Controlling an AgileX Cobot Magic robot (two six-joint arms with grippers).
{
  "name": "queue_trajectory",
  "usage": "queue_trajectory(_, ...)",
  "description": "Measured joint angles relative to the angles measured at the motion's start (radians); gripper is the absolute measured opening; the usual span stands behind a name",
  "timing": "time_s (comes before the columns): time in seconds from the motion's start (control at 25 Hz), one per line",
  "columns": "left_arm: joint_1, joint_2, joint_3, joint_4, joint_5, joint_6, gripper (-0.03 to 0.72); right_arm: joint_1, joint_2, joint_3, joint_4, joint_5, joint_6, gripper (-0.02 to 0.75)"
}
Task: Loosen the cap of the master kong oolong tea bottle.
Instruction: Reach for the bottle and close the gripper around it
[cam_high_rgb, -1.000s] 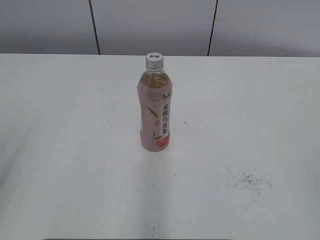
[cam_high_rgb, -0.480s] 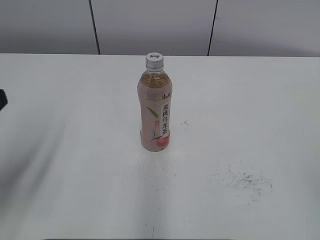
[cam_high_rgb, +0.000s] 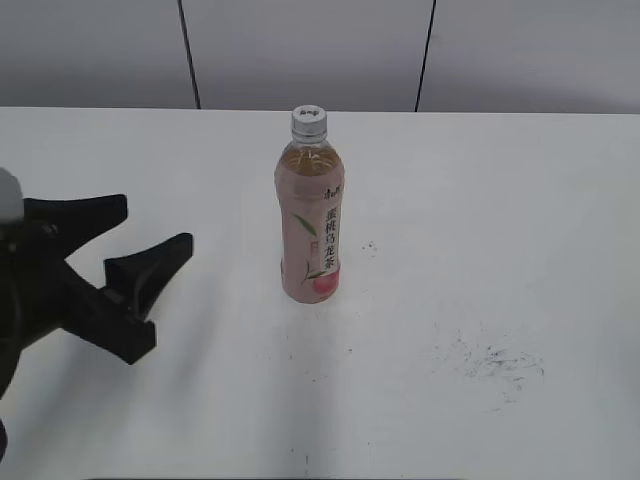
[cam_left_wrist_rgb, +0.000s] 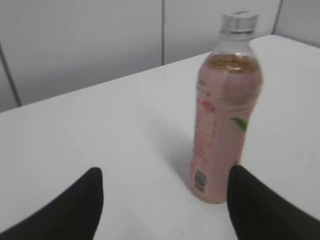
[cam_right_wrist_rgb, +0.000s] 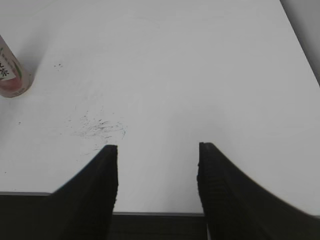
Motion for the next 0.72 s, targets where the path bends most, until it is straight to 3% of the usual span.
queue_trajectory(0.2, 0.000, 0.240, 0.000, 0.083, -0.279, -0.022, 0.511, 0.000, 0.000, 0.000, 0.000, 0.000, 0.000, 0.392)
queue_trajectory(0.36, 0.000, 0.396, -0.045, 0.162, -0.299, -0.032, 0.575, 0.000, 0.000, 0.000, 0.000, 0.000, 0.000, 0.392)
queue_trajectory(0.72, 0.000, 0.508, -0.219, 0.189, -0.316, -0.080, 0.586, 0.000, 0.000, 0.000, 0.000, 0.000, 0.000, 0.392)
